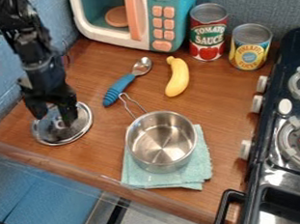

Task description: Cover the silver pot

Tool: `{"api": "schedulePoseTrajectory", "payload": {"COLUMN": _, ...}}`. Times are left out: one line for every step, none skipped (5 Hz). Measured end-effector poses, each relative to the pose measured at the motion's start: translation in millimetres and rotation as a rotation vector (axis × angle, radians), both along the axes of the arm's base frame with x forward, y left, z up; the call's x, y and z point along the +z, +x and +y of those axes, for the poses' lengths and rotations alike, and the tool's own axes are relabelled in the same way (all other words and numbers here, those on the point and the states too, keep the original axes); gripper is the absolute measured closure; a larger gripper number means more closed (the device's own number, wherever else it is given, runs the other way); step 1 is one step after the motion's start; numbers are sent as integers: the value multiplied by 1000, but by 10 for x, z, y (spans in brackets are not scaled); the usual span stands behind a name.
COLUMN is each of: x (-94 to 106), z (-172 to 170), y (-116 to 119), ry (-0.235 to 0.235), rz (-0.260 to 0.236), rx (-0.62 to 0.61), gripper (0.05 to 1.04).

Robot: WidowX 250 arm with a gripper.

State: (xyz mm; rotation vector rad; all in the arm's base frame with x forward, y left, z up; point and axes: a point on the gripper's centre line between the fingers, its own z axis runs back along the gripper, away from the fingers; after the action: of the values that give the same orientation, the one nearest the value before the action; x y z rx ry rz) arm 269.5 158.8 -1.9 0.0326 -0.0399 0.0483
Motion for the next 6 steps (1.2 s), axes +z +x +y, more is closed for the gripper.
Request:
{"api": "schedulePoseTrajectory", "payload": {"x": -86, "z": -10, "y": 58, "ry": 6, "rz": 26, "rx": -6, "gripper": 430}}
{"api": "schedulePoseTrajectory", "payload": {"x": -93, "z": -14, "y": 134, "ry": 17, "rz": 18, "rx": -6, "gripper": 710}}
{"api": "schedulePoseTrajectory", "payload": {"x": -94, "z": -17, "y": 132, "ry": 22, "rz": 26, "rx": -11, "gripper": 805}}
{"api": "schedulePoseTrajectory", "payload": {"x": -75, "z": -56, "y": 103, "ry": 6, "rz": 39, "rx": 19, "gripper": 805}}
{"api": "schedulePoseTrajectory", "payload": {"x": 382, "z": -230, "y": 186, "ry": 12, "rz": -65, "rx": 35, "gripper": 805}}
{"api": "schedulePoseTrajectory", "payload": {"x": 768, "z": -508, "y": 229, "ry": 1, "rz": -137, "rx": 26, "gripper": 805}}
